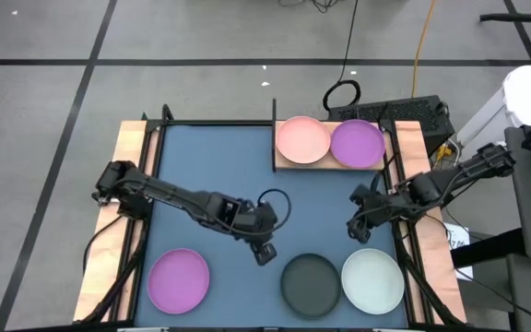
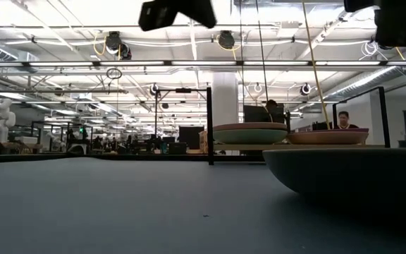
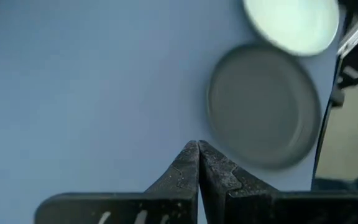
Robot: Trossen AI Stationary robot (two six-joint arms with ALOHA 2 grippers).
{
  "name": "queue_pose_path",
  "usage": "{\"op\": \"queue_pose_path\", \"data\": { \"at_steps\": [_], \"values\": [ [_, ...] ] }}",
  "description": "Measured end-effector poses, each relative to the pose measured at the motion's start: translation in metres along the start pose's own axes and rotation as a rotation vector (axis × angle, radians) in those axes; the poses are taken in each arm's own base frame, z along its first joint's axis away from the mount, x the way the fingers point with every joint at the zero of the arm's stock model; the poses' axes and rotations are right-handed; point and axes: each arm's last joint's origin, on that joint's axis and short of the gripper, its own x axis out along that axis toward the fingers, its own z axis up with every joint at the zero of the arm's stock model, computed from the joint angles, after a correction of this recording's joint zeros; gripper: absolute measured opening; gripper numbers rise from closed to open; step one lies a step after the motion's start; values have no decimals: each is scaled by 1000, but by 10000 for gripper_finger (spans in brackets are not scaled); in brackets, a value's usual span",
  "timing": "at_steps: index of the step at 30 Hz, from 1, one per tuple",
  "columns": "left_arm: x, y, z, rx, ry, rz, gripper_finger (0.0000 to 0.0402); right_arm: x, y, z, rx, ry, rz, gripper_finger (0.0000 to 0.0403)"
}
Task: Place and stack plates onto a shelf
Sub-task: Stack the black plate on top of the purple plate on the shelf
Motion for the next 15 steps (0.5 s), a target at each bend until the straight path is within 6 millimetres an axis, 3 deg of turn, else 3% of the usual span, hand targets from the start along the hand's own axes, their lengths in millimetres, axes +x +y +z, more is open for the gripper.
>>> {"op": "queue_pose_path", "data": {
  "at_steps": [11, 15],
  "values": [
    [-4, 1, -28, 149, 226, 64, 3, 16, 12, -10, -42, 122, -8, 0],
    [3, 8, -37, 225, 269, 88, 3, 24, 18, -15, -19, 173, -14, 0]
  ]
}}
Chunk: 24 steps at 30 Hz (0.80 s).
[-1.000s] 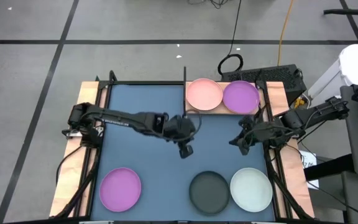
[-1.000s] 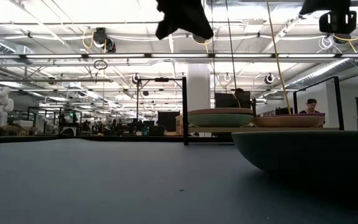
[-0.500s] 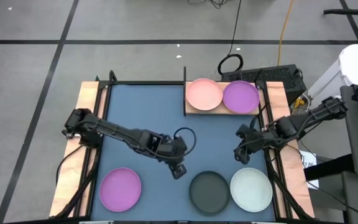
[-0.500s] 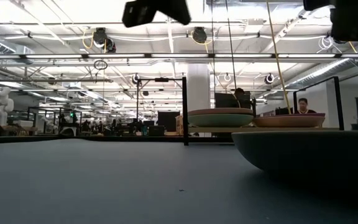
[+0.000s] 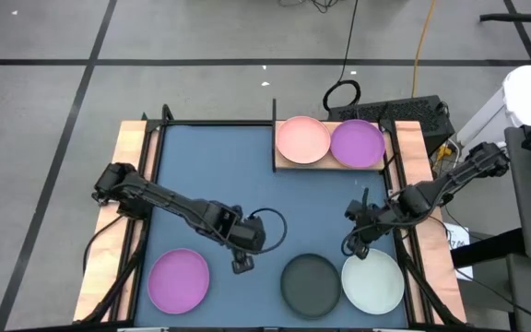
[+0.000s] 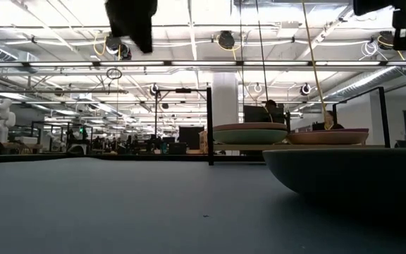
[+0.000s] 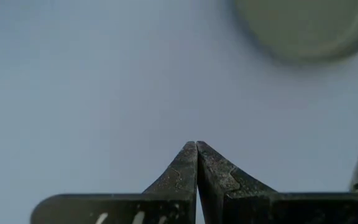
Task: Place and stack plates onto a shelf
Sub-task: Stack the black plate on top of the purple plate on the shelf
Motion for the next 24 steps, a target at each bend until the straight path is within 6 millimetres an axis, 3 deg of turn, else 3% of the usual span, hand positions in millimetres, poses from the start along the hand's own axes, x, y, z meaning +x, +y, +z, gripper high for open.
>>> {"op": "queue_pose_path", "data": {
  "at_steps": [6, 14, 19, 24],
  "values": [
    [3, 17, -22, 21, -6, -48, 3, 11, 7, -4, 63, 62, -8, 30],
    [-20, 58, -65, -75, -155, -142, 3, 29, 17, -3, 106, 14, -30, 100],
    [-18, 83, -95, -136, -136, -94, 4, 51, 21, 0, 69, -39, -95, 134],
    [-15, 90, -110, -178, -117, -99, 4, 76, 26, 3, 53, 23, -38, 160]
  ]
}}
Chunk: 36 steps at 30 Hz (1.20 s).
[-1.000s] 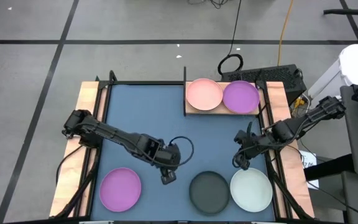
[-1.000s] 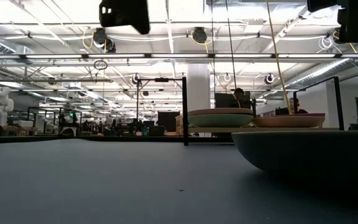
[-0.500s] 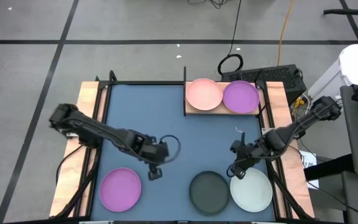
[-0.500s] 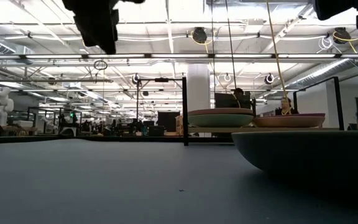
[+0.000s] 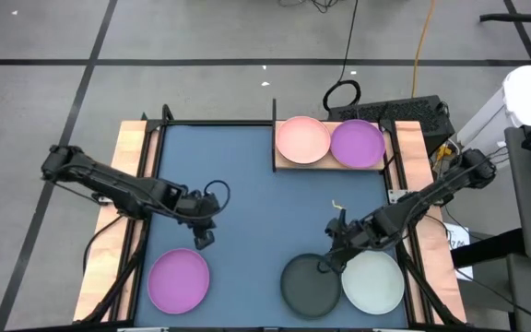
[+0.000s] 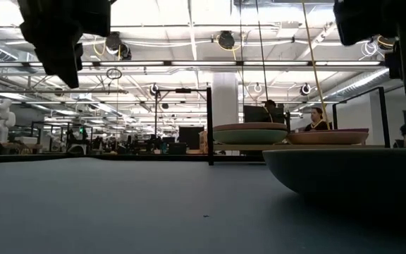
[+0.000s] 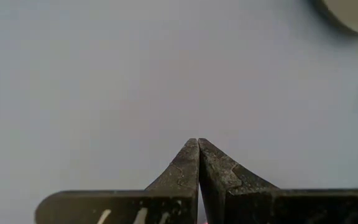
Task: Place and stack plates onto a shelf
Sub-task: Stack the black plate on top of the purple plate on the shelf
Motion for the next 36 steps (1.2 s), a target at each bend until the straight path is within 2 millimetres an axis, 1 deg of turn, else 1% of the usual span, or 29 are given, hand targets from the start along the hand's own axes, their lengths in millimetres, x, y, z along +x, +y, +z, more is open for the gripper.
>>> {"op": "queue_pose_path", "data": {
  "at_steps": [3, 6, 8, 15, 20, 24, 27, 30, 34, 36],
  "values": [
    [0, 1, -2, 7, 5, -6, 4, 16, 1, 1, 19, 40, 32, 173],
    [0, 0, -2, 5, 2, -9, 4, 30, -4, 2, 107, 54, -25, 184],
    [0, 0, -1, 2, -3, -13, 4, 38, -6, 3, 124, 75, -47, 189],
    [0, -3, 2, -5, -39, -43, 4, 56, -4, 7, 55, 78, -48, 193],
    [0, -3, 2, 8, -34, -39, 4, 63, -5, 9, 48, 84, -66, 181],
    [0, -2, 1, 19, -31, -36, 4, 63, -6, 12, 10, 78, -62, 159],
    [0, -2, 2, 27, -32, -33, 4, 65, -10, 14, 9, 78, -72, 131],
    [0, -2, 2, 25, -32, -33, 4, 69, -14, 13, 9, 79, -52, 92],
    [0, -2, 2, 19, -32, -33, 4, 76, -20, 10, 26, 76, -2, 30],
    [0, -2, 2, 18, -32, -33, 4, 77, -21, 10, 36, 71, 24, 10]
  ]
}}
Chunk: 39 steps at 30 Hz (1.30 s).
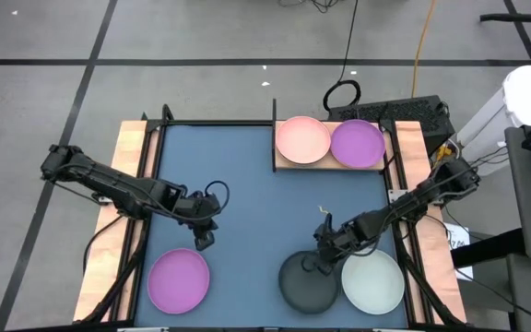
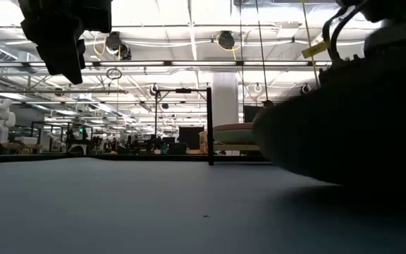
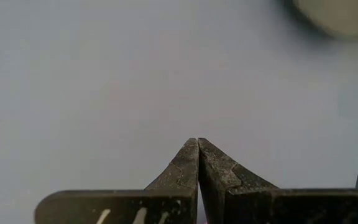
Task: Place and stack plates onto a shelf
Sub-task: Stack the black plate on top of the purple plate on the shelf
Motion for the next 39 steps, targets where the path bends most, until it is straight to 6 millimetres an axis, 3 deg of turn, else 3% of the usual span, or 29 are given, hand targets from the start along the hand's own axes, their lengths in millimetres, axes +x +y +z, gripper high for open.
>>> {"op": "queue_pose_path", "data": {
  "at_steps": [7, 14, 26, 39],
  "values": [
    [0, 0, 0, -15, -6, 3, 4, -7, 0, 0, 2, -12, 21, 3],
    [0, -5, 7, -20, -72, -48, 4, -41, 0, 5, 63, -60, 94, 2],
    [-1, -6, 13, -46, -183, -2, 4, -123, -10, 32, 198, -322, 188, 1],
    [-2, 3, 22, -61, -236, 37, 4, -221, -26, 70, 213, -455, -12, 0]
  ]
}}
